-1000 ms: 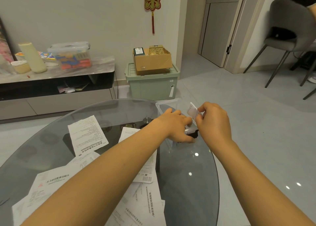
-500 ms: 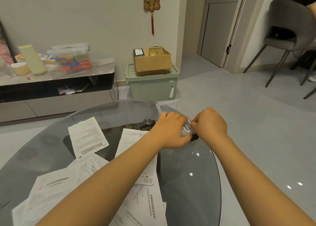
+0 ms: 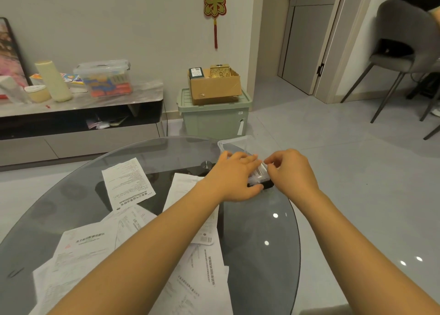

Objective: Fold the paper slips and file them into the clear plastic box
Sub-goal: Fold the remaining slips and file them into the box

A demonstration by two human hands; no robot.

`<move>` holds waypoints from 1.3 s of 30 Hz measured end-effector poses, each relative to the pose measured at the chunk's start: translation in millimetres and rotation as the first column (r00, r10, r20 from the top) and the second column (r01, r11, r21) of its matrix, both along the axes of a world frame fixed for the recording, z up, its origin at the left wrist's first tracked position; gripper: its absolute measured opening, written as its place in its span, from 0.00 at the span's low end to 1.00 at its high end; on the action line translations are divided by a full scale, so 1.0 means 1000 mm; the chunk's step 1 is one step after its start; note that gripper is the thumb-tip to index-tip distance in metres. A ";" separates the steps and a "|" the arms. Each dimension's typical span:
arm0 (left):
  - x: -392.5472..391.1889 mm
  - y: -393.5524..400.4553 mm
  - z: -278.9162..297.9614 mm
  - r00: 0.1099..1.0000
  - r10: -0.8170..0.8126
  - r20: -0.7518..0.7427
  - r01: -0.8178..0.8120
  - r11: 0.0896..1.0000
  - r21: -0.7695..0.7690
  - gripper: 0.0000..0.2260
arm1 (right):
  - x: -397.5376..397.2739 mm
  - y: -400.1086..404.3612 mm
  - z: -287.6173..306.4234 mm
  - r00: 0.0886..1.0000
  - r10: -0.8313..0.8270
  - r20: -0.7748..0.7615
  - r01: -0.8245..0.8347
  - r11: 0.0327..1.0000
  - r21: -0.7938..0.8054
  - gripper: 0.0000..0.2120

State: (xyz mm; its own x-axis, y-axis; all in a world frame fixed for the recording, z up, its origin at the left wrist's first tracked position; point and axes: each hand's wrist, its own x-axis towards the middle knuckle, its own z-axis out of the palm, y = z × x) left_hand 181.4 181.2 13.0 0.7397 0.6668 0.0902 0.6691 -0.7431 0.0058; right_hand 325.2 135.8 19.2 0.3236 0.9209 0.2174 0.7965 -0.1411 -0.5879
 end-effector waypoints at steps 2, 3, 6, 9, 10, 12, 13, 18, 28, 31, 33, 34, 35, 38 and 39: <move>-0.010 -0.014 0.007 0.995 0.059 0.077 -0.058 0.998 -0.012 0.27 | -0.006 -0.009 0.003 0.999 0.050 0.003 -0.050 0.998 0.046 0.09; -0.015 -0.021 0.011 0.991 0.082 0.109 -0.081 0.997 -0.014 0.26 | -0.009 -0.013 0.006 0.997 0.078 0.003 -0.078 0.995 0.067 0.09; -0.039 -0.059 0.017 0.973 0.164 0.161 -0.158 0.986 -0.050 0.24 | -0.027 -0.038 0.008 0.976 0.218 -0.016 -0.217 0.974 0.063 0.09; -0.063 -0.093 0.016 0.955 0.264 0.137 -0.248 0.961 -0.126 0.24 | -0.044 -0.056 0.004 0.938 0.345 -0.004 -0.345 0.938 0.020 0.09; -0.067 -0.097 0.015 0.950 0.290 0.114 -0.273 0.952 -0.140 0.24 | -0.046 -0.057 0.003 0.925 0.381 0.002 -0.381 0.925 -0.004 0.09; -0.083 -0.121 0.008 0.931 0.362 0.042 -0.352 0.923 -0.156 0.25 | -0.059 -0.072 -0.005 0.885 0.465 0.020 -0.464 0.884 -0.055 0.09; -0.088 -0.126 0.003 0.919 0.392 0.026 -0.382 0.907 -0.178 0.25 | -0.063 -0.076 -0.009 0.871 0.490 0.037 -0.487 0.870 -0.080 0.09; -0.112 -0.134 -0.026 0.871 0.491 -0.005 -0.475 0.839 -0.265 0.27 | -0.079 -0.085 -0.032 0.834 0.544 0.091 -0.521 0.832 -0.191 0.11; -0.125 -0.110 -0.049 0.872 0.482 0.088 -0.459 0.866 -0.196 0.15 | -0.093 -0.072 -0.048 0.781 0.587 0.215 -0.532 0.804 -0.265 0.18; -0.127 -0.105 -0.051 0.909 0.391 0.146 -0.391 0.920 -0.029 0.12 | -0.094 -0.066 -0.052 0.763 0.588 0.269 -0.521 0.805 -0.284 0.16; -0.124 -0.106 -0.047 0.922 0.335 0.193 -0.346 0.938 0.025 0.12 | -0.093 -0.065 -0.052 0.768 0.565 0.303 -0.510 0.825 -0.245 0.13; -0.121 -0.109 -0.043 0.920 0.324 0.222 -0.339 0.940 0.031 0.12 | -0.092 -0.065 -0.052 0.767 0.554 0.323 -0.512 0.833 -0.211 0.12; -0.119 -0.114 -0.039 0.910 0.321 0.263 -0.339 0.940 0.025 0.11 | -0.091 -0.065 -0.050 0.766 0.547 0.337 -0.518 0.836 -0.179 0.11; -0.118 -0.130 -0.026 0.823 0.401 0.402 -0.379 0.915 -0.137 0.06 | -0.083 -0.073 -0.041 0.782 0.583 0.220 -0.560 0.812 -0.161 0.08; -0.123 -0.136 -0.022 0.783 0.452 0.426 -0.382 0.891 -0.244 0.05 | -0.082 -0.077 -0.037 0.786 0.608 0.109 -0.585 0.790 -0.187 0.07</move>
